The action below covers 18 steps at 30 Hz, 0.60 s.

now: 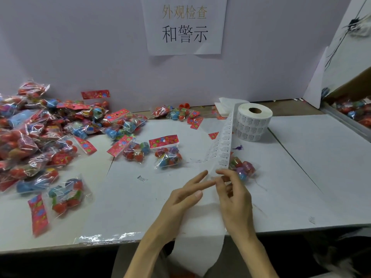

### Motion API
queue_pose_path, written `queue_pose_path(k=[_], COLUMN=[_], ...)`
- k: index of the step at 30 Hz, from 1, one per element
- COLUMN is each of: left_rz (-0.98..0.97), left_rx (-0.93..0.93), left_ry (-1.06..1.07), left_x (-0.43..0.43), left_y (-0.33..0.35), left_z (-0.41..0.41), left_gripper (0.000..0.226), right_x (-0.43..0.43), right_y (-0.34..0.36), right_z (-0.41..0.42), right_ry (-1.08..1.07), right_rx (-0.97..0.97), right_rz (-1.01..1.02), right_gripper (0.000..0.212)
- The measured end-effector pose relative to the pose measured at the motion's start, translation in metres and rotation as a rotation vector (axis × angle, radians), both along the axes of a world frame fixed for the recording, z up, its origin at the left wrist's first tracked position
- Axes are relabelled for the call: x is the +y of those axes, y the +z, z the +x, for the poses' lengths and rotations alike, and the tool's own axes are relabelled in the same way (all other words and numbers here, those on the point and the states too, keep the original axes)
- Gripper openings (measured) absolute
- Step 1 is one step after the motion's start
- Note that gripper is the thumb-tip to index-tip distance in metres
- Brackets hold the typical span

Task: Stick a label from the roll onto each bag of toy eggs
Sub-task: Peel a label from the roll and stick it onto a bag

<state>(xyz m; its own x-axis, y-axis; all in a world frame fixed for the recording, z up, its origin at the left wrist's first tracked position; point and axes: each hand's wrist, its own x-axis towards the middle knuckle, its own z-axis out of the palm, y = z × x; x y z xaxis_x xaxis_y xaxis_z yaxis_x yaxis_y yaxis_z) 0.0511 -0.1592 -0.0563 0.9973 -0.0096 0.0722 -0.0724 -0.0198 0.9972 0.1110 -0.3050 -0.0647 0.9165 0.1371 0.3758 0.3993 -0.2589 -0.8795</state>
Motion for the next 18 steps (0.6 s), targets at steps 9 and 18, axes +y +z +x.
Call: queue_pose_path(k=[9,18], left_rz=[0.009,-0.049], left_rx=[0.005,0.023], left_ry=[0.084,0.151], left_x=[-0.0037,0.0002], left_y=[0.0005,-0.0041], left_z=[0.0004,0.0025], left_gripper=[0.044,0.048], right_x=[0.0004,-0.009], right_y=[0.0015,0.0098], right_z=[0.0009,0.002], right_ry=[0.173,0.19], right_rx=[0.078,0.203], right_rz=[-0.1,0.103], right_gripper=[0.053,0.027])
